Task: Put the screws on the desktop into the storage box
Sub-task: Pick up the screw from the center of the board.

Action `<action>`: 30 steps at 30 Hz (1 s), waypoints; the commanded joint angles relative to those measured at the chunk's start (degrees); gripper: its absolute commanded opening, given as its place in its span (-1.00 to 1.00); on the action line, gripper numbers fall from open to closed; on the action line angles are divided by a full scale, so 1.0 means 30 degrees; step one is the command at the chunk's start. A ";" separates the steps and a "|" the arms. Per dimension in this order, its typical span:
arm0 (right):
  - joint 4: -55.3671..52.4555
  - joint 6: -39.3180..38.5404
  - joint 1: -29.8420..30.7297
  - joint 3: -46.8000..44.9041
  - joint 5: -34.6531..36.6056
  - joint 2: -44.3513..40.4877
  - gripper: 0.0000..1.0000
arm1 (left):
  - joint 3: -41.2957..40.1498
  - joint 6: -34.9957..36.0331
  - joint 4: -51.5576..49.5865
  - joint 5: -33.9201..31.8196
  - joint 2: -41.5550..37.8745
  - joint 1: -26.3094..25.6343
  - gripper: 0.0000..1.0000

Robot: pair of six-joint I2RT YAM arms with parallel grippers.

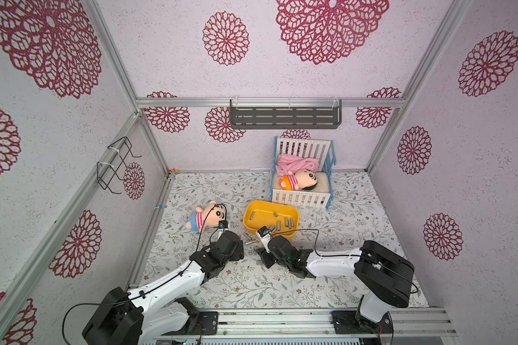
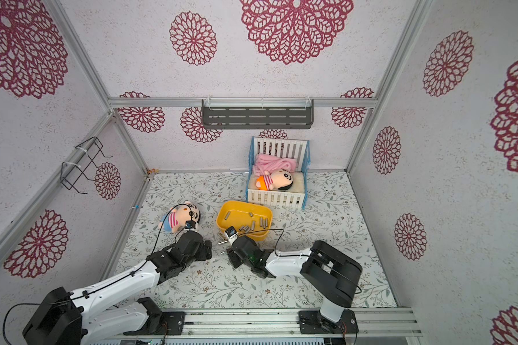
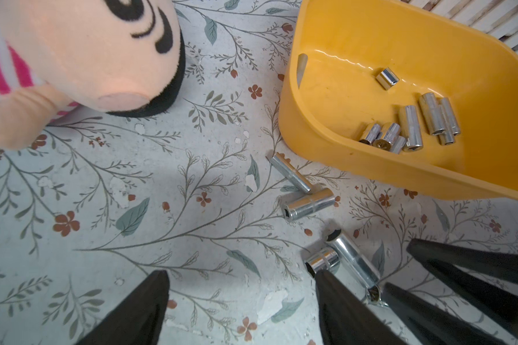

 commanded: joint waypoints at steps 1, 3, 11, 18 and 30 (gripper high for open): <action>-0.1130 -0.0483 0.0363 0.1062 0.1149 0.0759 -0.15 | 0.0086 -0.0042 -0.0343 -0.0252 0.0392 -0.0138 0.63; -0.1586 -0.0403 0.0454 0.1521 0.1450 0.1341 -0.18 | 0.0153 0.0001 -0.0340 -0.0223 0.0542 -0.0138 0.63; -0.2185 -0.0293 0.0491 0.2057 0.2138 0.1918 -0.24 | 0.0044 -0.0054 -0.0341 -0.0224 0.0286 -0.0138 0.64; -0.2922 0.0049 0.0487 0.2505 0.3180 0.2306 -0.42 | 0.0134 -0.0048 -0.0341 -0.0107 0.0517 -0.0138 0.64; -0.3050 0.0002 0.0487 0.2650 0.3023 0.2407 -0.55 | 0.0160 -0.0003 -0.0356 0.0067 0.0579 -0.0138 0.64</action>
